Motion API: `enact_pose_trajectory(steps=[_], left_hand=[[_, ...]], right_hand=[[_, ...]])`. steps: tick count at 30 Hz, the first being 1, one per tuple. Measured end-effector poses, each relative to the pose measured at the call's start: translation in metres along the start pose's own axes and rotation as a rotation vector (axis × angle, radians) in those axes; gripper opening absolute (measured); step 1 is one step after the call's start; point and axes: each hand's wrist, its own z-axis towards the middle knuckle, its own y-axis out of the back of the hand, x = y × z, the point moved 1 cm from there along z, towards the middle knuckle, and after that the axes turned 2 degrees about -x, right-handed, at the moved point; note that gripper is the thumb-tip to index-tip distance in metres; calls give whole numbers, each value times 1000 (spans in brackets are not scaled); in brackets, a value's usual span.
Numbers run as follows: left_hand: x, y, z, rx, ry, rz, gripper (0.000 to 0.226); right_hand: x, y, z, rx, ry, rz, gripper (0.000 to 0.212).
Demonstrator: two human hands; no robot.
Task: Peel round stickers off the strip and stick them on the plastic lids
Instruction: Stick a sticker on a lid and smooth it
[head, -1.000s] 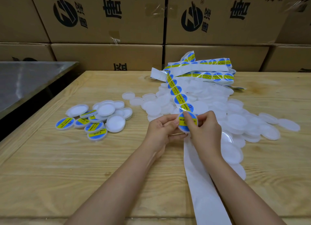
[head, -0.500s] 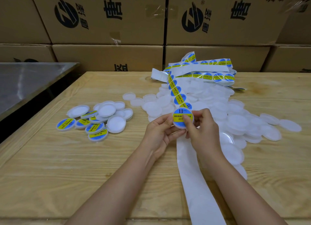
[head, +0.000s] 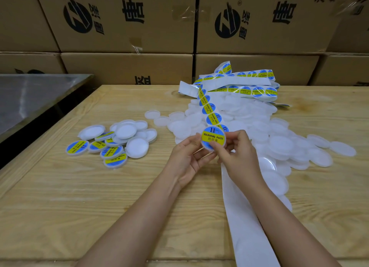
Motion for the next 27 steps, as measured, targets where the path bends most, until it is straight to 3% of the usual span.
enact_pose_trajectory(steps=[11, 15, 20, 27], left_hand=[[6, -8, -3, 95, -42, 83, 13], [10, -13, -5, 134, -103, 201, 18], [10, -12, -5, 114, -161, 282, 7], [12, -12, -3, 88, -59, 227, 11]], right_hand=[[4, -3, -4, -196, -105, 72, 43], [1, -2, 0, -313, -168, 20, 43], [-7, 1, 5, -372, -172, 27, 40], [-7, 1, 9, -441, -89, 51, 34]])
